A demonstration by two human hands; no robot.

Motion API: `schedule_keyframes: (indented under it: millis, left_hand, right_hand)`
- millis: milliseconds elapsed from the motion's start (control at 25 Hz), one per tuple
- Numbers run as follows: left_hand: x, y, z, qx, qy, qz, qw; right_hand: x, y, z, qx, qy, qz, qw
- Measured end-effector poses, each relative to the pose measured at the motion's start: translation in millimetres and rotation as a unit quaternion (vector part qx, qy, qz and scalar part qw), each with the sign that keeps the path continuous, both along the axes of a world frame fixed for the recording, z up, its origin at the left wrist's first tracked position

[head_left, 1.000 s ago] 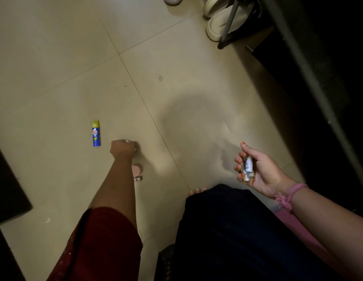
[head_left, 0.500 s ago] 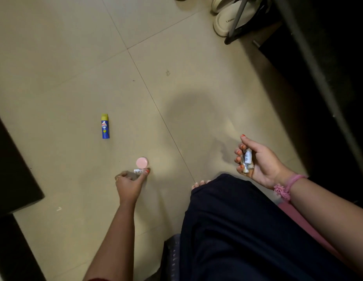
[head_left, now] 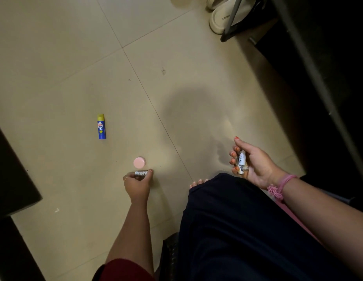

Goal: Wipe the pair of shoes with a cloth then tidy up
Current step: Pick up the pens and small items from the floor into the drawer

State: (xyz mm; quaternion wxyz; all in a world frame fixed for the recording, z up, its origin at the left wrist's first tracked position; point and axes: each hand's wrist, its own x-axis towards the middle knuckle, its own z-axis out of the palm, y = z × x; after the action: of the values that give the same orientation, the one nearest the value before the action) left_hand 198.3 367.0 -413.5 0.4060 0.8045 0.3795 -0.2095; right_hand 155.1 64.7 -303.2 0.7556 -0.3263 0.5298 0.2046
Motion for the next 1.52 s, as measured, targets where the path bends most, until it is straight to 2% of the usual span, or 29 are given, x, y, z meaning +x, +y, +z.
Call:
schedule_keyframes:
  millis: [120, 200, 280, 440, 600, 880, 1080, 1160, 1320, 1520]
  left_hand:
    - [-16, -3, 17, -0.138, -0.021, 0.058, 0.989]
    - [-22, -15, 35, -0.265, -0.018, 0.116, 0.957]
    - [-24, -30, 59, -0.354, -0.005, 0.148, 0.924]
    - [-30, -69, 123, -0.423, 0.019, 0.148, 0.894]
    - [-29, -101, 197, -0.497, 0.057, 0.15, 0.853]
    - [-24, -127, 326, -0.546, 0.15, 0.071, 0.821]
    - [-43, -138, 409, -0.564, 0.203, -0.071, 0.797]
    - [-57, -141, 433, -0.563, 0.222, -0.112, 0.788]
    - [-97, -147, 477, -0.565, 0.234, -0.195, 0.767]
    - [-159, -158, 506, -0.545, 0.265, -0.282, 0.744]
  right_hand:
    - [1, -2, 12, -0.002, -0.001, -0.015, 1.0]
    - [0, -4, 26, -0.002, -0.007, -0.025, 1.0]
    - [0, -7, 44, 0.002, -0.021, -0.029, 0.999]
    - [-2, -17, 97, 0.003, -0.053, -0.038, 0.998]
    - [-7, -27, 166, -0.039, -0.076, -0.052, 0.995]
    - [-52, -24, 279, -0.013, -0.111, -0.144, 0.983]
    - [-116, 6, 334, -0.022, -0.146, -0.231, 0.962]
    - [-144, 19, 351, -0.016, -0.161, -0.282, 0.946]
    - [-202, 46, 379, 0.009, -0.211, -0.405, 0.89]
    - [-269, 71, 395, -0.016, -0.248, -0.49, 0.836]
